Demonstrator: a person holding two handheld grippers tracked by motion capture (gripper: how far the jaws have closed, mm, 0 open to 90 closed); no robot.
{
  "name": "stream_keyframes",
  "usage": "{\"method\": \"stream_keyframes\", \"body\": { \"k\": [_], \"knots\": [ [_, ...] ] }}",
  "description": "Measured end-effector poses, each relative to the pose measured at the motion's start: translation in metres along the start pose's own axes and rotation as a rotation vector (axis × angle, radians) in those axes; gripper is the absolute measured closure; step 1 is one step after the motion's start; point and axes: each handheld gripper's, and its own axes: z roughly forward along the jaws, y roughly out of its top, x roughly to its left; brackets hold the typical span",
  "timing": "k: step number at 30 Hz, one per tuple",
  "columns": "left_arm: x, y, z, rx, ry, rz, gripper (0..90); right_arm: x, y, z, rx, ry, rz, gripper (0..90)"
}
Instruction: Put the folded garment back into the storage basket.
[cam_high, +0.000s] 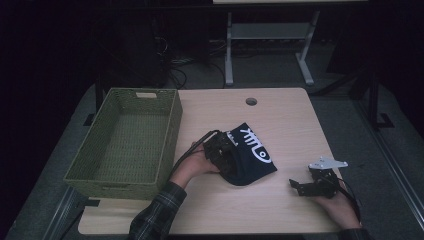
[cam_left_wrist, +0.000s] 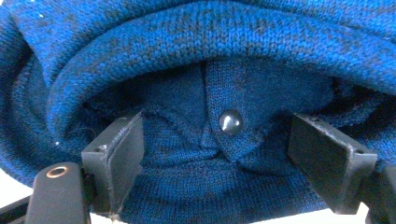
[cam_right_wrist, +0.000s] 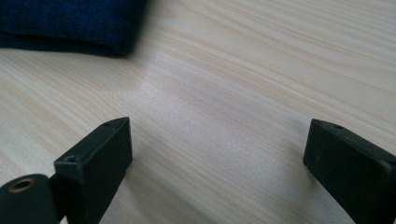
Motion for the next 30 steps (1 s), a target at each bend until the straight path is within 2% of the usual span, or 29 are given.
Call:
{"method": "stream_keyframes", "body": {
  "k": [6, 11, 13, 14, 15, 18, 19, 20, 25, 30],
  "knots": [
    [0.0, 0.0, 0.003, 0.013, -0.006, -0.007, 19.5, 0.0, 0.0, 0.0, 0.0, 0.0, 0.0, 7.5],
    [0.0, 0.001, 0.003, 0.017, -0.004, -0.01, 25.8, 0.0, 0.0, 0.0, 0.0, 0.0, 0.0, 7.5],
    [-0.001, 0.001, 0.002, 0.026, 0.002, -0.006, 30.6, 0.0, 0.0, 0.0, -0.001, 0.0, 0.0, 7.6],
    [-0.001, 0.002, 0.001, 0.027, 0.002, -0.005, 39.3, 0.0, 0.0, 0.0, -0.001, 0.0, 0.0, 7.6],
    [-0.002, 0.002, 0.0, 0.029, 0.002, -0.004, 39.3, 0.0, 0.0, 0.0, -0.001, 0.0, 0.0, 7.6],
    [-0.003, 0.002, -0.002, 0.036, -0.002, 0.001, 53.1, 0.0, 0.0, 0.0, 0.0, 0.0, 0.0, 7.6],
    [-0.004, 0.002, -0.002, 0.034, -0.01, 0.004, 62.1, 0.0, 0.0, 0.0, 0.0, 0.0, 0.0, 7.6],
    [-0.004, 0.002, -0.002, 0.034, -0.01, 0.004, 65.7, 0.0, 0.0, 0.0, 0.0, 0.0, 0.0, 7.6],
    [-0.005, 0.004, -0.002, 0.044, -0.021, -0.017, 71.5, 0.0, 0.0, 0.0, 0.0, 0.0, 0.0, 7.6],
    [0.0, 0.002, -0.006, 0.035, -0.054, -0.047, 72.4, 0.0, 0.0, 0.0, -0.001, 0.0, 0.0, 7.6]
  ]
}}
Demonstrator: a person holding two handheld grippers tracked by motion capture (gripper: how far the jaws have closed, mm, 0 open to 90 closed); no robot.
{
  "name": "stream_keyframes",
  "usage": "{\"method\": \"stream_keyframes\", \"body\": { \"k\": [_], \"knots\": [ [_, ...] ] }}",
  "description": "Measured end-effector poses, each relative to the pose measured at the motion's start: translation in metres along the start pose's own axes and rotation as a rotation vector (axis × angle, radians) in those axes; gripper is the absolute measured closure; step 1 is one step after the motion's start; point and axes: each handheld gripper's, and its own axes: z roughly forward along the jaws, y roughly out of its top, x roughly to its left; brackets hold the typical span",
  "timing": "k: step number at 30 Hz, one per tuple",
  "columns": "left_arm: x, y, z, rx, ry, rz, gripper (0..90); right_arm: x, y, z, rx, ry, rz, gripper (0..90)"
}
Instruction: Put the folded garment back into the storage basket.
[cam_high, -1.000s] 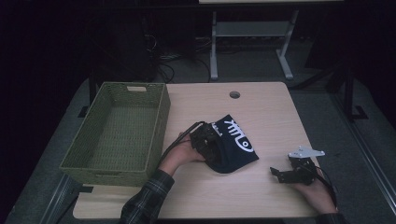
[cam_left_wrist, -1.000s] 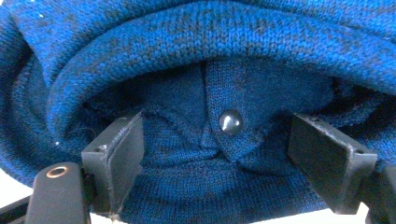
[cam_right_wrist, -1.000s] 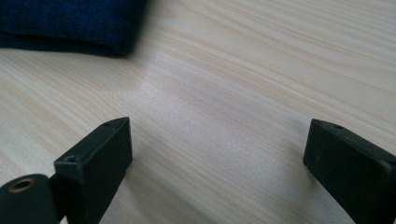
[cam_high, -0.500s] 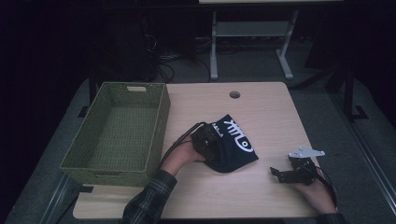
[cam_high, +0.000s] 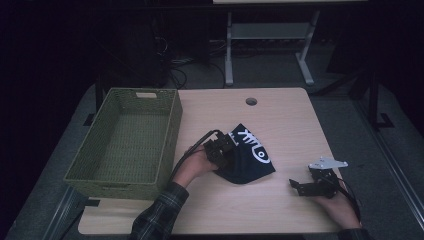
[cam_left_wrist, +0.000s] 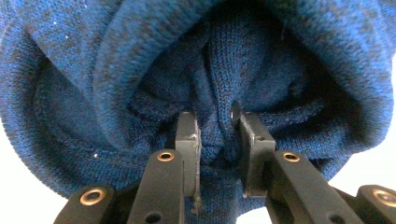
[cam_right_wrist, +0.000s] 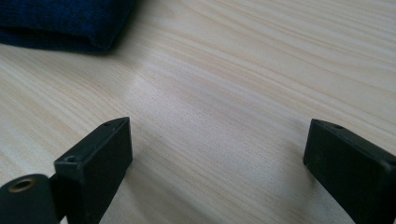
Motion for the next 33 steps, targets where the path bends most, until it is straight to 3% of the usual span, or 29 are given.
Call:
{"method": "stream_keyframes", "body": {
  "k": [4, 8, 29, 33],
  "knots": [
    [0.0, 0.0, -0.012, -0.048, -0.019, -0.024, 72.5, 0.0, 0.0, 0.0, -0.001, 0.0, 0.0, 7.6],
    [-0.002, 0.001, -0.028, -0.082, -0.006, -0.03, 72.6, 0.0, 0.0, 0.0, 0.0, 0.0, 0.002, 7.6],
    [-0.002, 0.014, -0.08, -0.14, 0.037, -0.052, 72.5, 0.0, 0.0, 0.0, 0.003, -0.001, 0.003, 7.5],
    [-0.001, 0.016, -0.091, -0.145, 0.037, -0.055, 72.5, 0.0, 0.0, 0.0, 0.012, -0.008, 0.014, 4.1]
  ]
}}
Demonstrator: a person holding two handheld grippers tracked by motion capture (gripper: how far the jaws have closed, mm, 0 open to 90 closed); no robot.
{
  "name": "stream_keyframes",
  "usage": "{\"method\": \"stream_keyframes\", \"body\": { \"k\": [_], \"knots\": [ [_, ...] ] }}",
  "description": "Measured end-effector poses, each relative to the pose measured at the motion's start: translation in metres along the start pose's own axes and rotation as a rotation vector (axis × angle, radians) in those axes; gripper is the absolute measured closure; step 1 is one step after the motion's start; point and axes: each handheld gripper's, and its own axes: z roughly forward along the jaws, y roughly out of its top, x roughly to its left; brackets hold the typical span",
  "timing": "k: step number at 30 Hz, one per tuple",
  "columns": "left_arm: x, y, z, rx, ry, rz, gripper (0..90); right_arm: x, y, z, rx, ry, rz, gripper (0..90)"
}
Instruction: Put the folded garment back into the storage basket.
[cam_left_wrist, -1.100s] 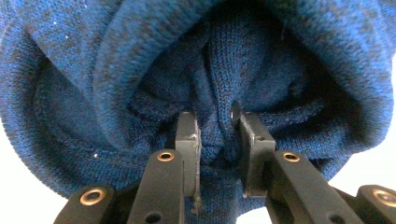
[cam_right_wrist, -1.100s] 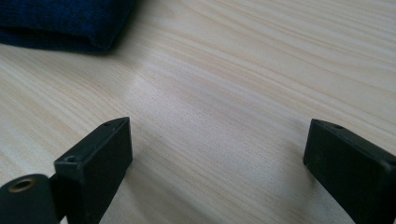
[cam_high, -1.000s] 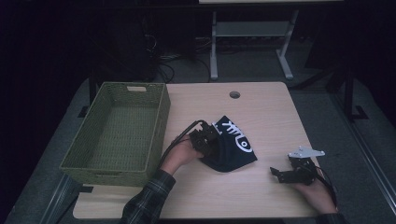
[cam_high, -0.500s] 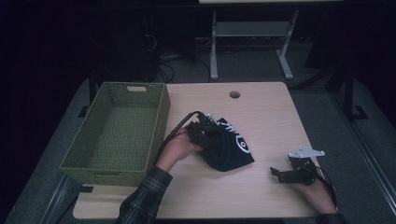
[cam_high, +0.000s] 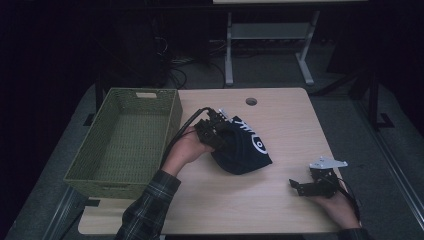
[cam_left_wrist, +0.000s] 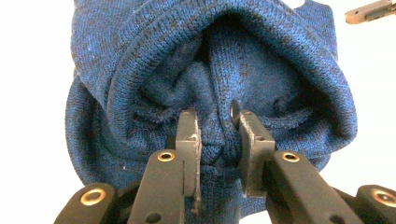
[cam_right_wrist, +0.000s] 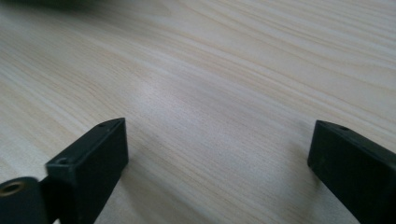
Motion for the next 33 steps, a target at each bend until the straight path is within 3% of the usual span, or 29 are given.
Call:
{"method": "stream_keyframes", "body": {
  "k": [18, 33],
  "knots": [
    [0.011, 0.009, -0.045, -0.022, 0.018, 0.002, 72.4, 0.0, 0.0, 0.001, 0.006, -0.005, 0.002, 2.3],
    [0.027, 0.002, -0.086, -0.034, 0.061, -0.033, 72.4, 0.0, 0.0, 0.001, 0.006, -0.003, 0.001, 2.3]
  ]
}}
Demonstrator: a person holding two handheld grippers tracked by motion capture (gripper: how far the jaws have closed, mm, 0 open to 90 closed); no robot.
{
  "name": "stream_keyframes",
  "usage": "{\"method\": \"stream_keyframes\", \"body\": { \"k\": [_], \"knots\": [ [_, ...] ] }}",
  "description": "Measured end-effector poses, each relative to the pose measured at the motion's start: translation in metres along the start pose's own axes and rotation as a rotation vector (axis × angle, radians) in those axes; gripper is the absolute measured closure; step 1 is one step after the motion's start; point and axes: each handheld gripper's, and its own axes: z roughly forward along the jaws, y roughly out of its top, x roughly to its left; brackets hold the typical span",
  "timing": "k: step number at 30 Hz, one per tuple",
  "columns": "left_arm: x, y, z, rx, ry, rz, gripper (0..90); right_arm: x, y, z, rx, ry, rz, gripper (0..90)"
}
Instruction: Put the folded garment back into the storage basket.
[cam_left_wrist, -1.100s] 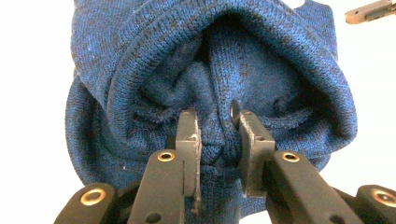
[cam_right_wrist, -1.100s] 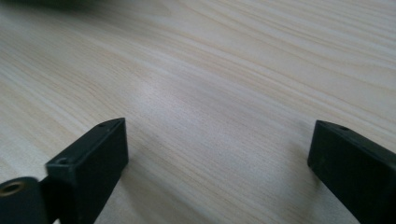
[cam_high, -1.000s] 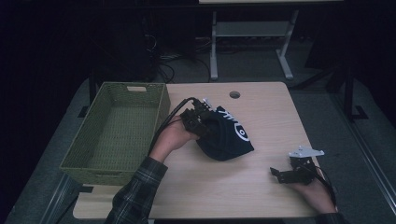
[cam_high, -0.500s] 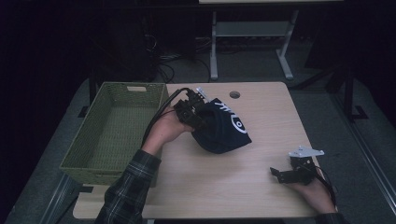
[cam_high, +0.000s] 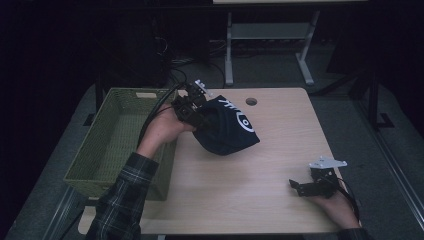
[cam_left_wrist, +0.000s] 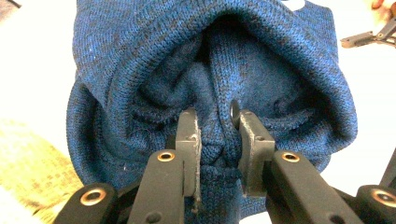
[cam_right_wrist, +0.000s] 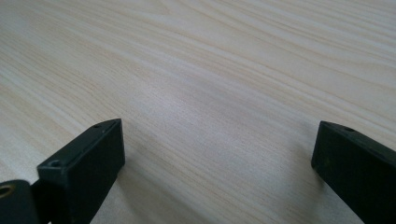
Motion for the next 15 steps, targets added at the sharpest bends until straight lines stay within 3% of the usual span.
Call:
{"method": "stream_keyframes", "body": {
  "k": [15],
  "knots": [
    [0.023, -0.023, -0.041, -0.01, 0.071, -0.053, 72.4, 0.0, 0.0, 0.0, 0.0, 0.002, -0.003, 2.3]
  ]
}}
